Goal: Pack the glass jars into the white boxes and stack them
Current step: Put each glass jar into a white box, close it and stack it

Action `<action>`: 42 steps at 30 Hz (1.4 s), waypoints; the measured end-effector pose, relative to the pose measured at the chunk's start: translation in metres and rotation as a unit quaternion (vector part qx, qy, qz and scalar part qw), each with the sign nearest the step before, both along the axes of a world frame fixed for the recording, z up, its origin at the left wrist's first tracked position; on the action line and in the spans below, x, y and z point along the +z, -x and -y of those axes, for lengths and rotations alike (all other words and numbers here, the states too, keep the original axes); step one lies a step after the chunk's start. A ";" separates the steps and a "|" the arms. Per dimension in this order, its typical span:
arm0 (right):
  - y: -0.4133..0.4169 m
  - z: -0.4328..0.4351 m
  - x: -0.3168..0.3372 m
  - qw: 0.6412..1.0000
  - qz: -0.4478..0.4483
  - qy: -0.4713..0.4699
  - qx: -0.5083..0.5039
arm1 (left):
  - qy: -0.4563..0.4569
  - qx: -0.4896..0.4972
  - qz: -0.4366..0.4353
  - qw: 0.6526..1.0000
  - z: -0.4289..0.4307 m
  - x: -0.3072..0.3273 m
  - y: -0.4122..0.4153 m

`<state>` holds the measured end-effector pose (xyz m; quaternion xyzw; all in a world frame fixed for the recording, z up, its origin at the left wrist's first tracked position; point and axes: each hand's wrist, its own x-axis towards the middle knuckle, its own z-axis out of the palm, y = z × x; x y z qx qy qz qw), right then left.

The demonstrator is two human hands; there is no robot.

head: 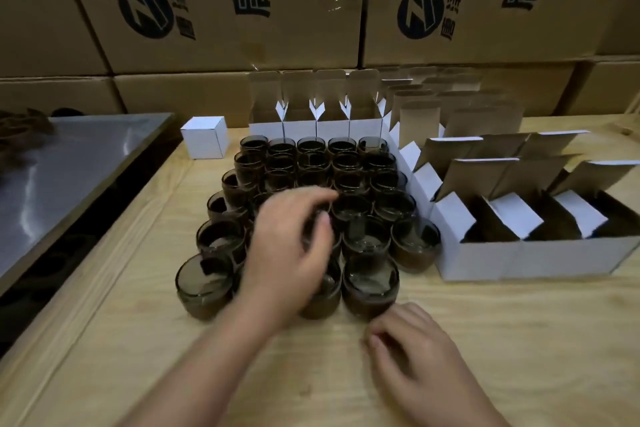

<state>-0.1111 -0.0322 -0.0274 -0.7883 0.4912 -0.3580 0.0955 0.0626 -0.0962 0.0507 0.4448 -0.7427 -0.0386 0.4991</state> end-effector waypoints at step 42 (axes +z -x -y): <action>0.069 -0.029 0.041 0.967 0.191 0.039 -0.162 | -0.134 -0.151 0.015 0.979 -0.066 -0.072 0.077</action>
